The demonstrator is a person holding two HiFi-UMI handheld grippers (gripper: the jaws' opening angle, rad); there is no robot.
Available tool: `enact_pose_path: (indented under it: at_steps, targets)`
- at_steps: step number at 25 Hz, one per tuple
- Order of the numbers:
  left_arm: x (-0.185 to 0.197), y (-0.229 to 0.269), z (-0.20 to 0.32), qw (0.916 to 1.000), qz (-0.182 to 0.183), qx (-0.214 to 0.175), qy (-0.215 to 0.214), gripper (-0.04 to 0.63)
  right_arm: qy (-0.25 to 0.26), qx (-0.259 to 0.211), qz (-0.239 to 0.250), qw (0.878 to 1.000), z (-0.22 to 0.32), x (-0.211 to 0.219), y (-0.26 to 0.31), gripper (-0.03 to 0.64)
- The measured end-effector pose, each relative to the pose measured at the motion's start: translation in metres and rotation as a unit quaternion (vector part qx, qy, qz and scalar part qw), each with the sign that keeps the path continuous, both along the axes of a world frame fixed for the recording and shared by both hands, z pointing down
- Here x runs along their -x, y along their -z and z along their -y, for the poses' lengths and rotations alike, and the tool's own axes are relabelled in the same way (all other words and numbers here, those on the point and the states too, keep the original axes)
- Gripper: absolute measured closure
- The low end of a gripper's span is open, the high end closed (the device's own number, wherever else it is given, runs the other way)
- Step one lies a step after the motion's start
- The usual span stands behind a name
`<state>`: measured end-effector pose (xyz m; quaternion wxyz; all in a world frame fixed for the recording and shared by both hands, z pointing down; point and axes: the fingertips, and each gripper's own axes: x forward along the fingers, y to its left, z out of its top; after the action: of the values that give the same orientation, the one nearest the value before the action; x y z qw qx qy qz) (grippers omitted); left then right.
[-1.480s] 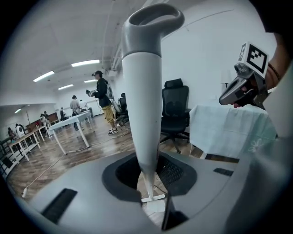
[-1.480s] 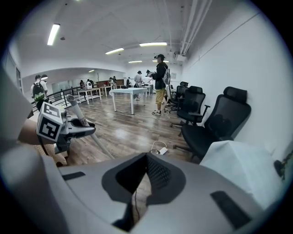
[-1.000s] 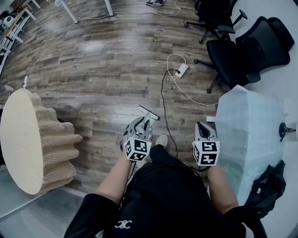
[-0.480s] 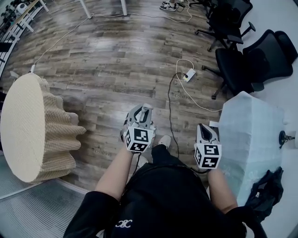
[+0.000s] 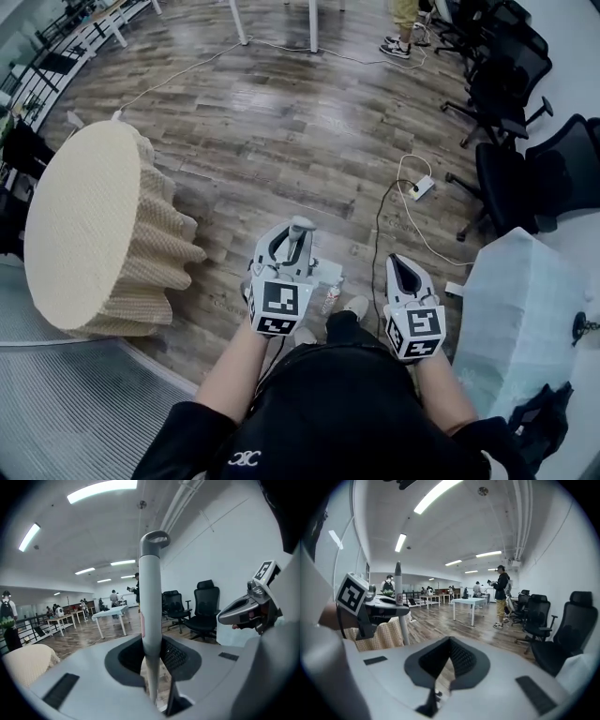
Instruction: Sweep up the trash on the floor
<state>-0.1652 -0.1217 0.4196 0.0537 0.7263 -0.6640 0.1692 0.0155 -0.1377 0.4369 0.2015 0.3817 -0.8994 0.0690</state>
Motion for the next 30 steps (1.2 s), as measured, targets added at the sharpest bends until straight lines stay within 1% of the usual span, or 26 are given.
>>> enact_pose_path:
  at_steps: [5,8,11,17,22,25,30]
  targets:
    - [0.021,0.030,-0.036,0.9993,-0.012,-0.024,0.028,0.511,0.011,0.008,0.089,0.996,-0.010,0.055,0.035,0.603]
    - [0.027,0.039,-0.054,0.9985,-0.017,-0.036,0.037,0.511,0.022,0.016,0.119,0.993,-0.019,0.077,0.049,0.603]
    - [0.034,0.044,-0.063,0.9975,-0.026,-0.041,0.051,0.511,0.047,0.016,0.117,0.992,-0.028,0.096,0.056,0.603]
    - [0.034,0.050,-0.087,0.9959,-0.042,-0.051,0.061,0.511,0.082,0.004,0.112,0.990,-0.051,0.112,0.065,0.604]
    - [0.031,0.061,-0.106,0.9934,-0.052,-0.074,0.070,0.511,0.102,-0.001,0.102,0.989,-0.070,0.116,0.062,0.603]
    - [0.027,0.062,-0.114,0.9931,-0.056,-0.074,0.071,0.511,0.111,0.004,0.103,0.988,-0.080,0.116,0.058,0.603]
    - [0.025,0.060,-0.126,0.9924,-0.063,-0.075,0.074,0.511,0.121,-0.002,0.098,0.988,-0.091,0.118,0.058,0.603]
